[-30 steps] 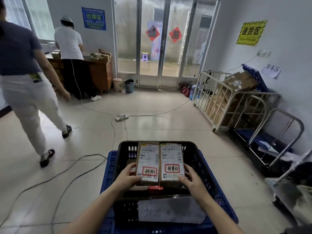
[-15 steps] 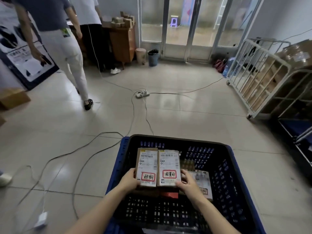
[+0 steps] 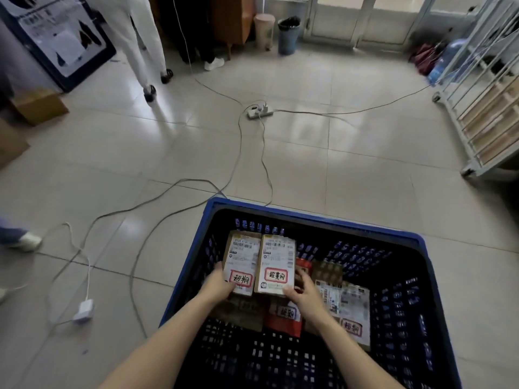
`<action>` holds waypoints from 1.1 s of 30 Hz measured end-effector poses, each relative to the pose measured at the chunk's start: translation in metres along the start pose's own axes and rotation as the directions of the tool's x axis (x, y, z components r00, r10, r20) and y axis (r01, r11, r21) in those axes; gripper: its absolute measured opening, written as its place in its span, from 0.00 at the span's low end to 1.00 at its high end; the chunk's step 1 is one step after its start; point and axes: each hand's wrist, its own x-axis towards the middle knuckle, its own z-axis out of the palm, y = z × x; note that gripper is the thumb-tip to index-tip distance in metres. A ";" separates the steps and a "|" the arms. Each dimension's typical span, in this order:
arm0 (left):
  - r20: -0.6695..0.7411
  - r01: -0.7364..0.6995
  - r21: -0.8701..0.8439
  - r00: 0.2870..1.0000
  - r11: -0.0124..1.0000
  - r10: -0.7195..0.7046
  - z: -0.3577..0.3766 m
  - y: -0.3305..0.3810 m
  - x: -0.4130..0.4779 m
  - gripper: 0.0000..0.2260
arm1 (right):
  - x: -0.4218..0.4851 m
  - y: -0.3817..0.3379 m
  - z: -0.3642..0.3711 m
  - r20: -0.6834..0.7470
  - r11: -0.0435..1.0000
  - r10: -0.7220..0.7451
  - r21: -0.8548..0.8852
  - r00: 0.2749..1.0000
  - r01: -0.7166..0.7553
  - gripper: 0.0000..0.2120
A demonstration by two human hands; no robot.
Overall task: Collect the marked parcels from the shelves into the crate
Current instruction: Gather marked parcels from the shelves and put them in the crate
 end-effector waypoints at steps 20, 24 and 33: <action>-0.030 -0.190 0.253 0.978 0.949 0.204 -0.008 0.016 -0.021 0.28 | -0.031 -0.019 0.000 -0.144 0.984 -0.128 -0.139 0.981 0.108 0.23; 0.010 -0.280 0.374 0.955 0.884 0.298 -0.015 0.022 -0.040 0.30 | -0.054 -0.018 -0.007 -0.183 0.967 -0.158 -0.227 0.970 0.115 0.20; 0.087 -0.511 0.534 0.825 0.673 0.558 -0.020 0.037 -0.093 0.35 | -0.118 -0.025 -0.017 -0.278 0.886 -0.198 -0.461 0.940 0.050 0.32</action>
